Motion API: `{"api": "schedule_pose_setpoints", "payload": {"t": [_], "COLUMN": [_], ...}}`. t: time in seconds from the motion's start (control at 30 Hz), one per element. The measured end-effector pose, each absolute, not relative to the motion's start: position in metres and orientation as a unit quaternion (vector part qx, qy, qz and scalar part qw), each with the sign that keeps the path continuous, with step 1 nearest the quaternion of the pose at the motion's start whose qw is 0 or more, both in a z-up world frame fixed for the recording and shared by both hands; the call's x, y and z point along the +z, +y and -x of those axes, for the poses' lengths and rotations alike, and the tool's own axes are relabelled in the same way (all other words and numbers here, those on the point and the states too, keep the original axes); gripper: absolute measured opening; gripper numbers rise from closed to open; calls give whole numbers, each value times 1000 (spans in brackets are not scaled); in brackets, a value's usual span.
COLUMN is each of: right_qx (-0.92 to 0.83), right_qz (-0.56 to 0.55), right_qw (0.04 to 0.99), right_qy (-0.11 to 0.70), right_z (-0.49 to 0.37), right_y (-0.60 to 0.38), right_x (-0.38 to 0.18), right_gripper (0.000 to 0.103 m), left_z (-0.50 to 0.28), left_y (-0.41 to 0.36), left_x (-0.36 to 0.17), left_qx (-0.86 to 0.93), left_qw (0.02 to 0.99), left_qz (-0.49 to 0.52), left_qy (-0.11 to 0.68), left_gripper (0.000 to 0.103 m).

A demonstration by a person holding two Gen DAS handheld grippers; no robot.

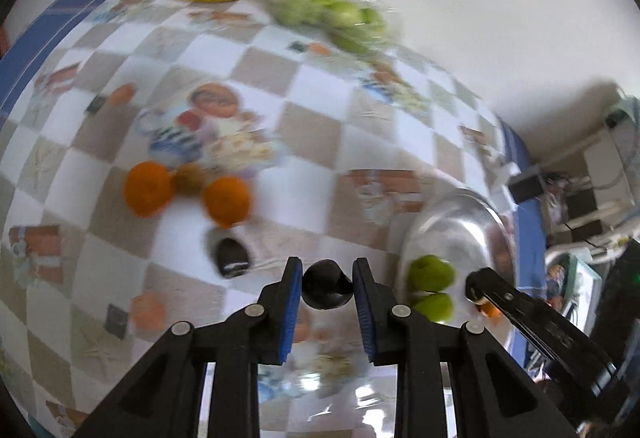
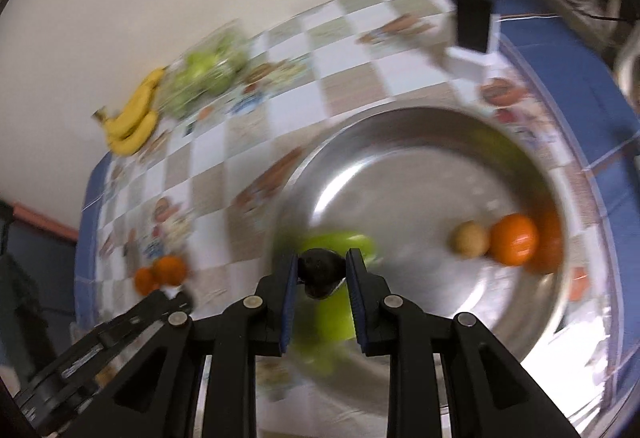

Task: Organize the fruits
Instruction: 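Carry both plums over the steel bowl and open both grippers to drop them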

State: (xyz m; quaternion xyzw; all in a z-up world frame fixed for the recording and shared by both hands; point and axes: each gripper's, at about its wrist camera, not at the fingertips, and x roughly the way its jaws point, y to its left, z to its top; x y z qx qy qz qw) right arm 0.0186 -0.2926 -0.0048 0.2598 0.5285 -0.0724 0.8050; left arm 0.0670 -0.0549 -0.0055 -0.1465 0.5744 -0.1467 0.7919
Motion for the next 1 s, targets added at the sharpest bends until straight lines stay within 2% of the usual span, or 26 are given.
{"api": "schedule_pose_setpoints", "payload": {"t": [0.27, 0.47, 0.7, 1.0], "right_qx": [-104, -111, -107, -109], "right_qz": [-288, -289, -279, -269], "right_qw": [796, 790, 772, 768], "right_qy": [522, 530, 561, 571], "right_z": [-8, -4, -8, -8], "right_y": [-328, -335, -328, -324], "right_x": [-11, -17, -37, -41], "right_gripper": [26, 26, 27, 27], "left_z": [-54, -49, -49, -49], "left_y": [-120, -153, -162, -161], "left_x": [4, -11, -31, -32], "left_qx": [-219, -238, -224, -224], "left_qw": [801, 794, 785, 783], "left_qz": [84, 39, 15, 15], "left_qy": [551, 559, 577, 579], "left_gripper": [28, 28, 28, 29]}}
